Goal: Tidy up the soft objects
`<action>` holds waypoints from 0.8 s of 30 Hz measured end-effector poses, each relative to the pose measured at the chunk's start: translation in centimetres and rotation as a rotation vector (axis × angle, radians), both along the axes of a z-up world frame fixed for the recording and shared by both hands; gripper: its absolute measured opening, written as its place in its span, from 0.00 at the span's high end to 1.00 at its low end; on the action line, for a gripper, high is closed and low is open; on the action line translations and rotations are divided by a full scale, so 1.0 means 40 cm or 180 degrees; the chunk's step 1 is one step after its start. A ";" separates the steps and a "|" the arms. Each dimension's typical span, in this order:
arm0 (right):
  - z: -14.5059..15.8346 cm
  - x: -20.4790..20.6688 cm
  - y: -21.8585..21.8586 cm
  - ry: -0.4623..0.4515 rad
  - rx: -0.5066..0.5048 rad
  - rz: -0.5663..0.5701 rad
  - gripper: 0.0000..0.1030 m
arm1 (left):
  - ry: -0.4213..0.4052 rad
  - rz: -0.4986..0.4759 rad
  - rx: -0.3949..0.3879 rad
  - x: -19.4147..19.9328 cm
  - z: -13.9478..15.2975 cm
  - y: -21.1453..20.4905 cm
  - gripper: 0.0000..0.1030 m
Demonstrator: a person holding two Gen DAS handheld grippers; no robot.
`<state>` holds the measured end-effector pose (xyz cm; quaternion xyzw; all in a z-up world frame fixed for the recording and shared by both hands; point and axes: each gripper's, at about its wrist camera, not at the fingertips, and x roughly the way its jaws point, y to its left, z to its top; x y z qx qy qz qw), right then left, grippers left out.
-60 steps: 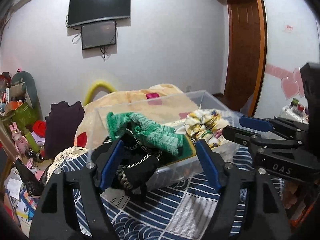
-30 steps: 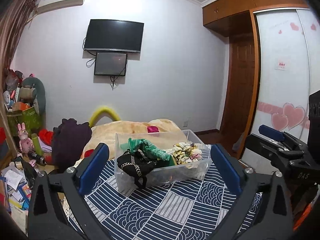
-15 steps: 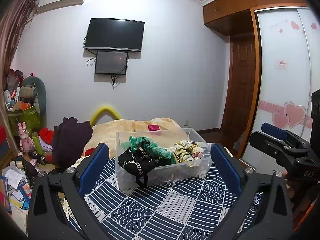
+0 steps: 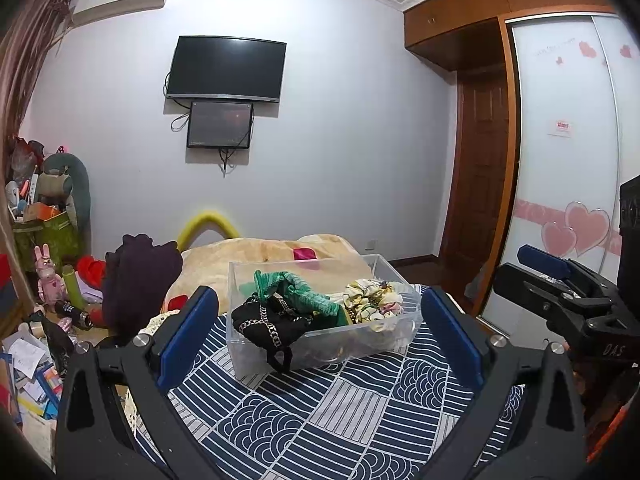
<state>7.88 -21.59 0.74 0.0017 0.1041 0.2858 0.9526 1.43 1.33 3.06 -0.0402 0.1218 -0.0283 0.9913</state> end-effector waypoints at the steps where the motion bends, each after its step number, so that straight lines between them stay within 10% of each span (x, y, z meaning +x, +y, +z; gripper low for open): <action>1: 0.000 0.000 0.000 0.0000 -0.0001 0.0001 0.01 | 0.0003 0.0001 -0.0008 0.000 0.001 0.001 0.00; 24: -0.014 0.006 0.009 0.0063 -0.0050 0.0022 0.01 | 0.0077 -0.0011 -0.0049 0.008 -0.005 0.002 0.00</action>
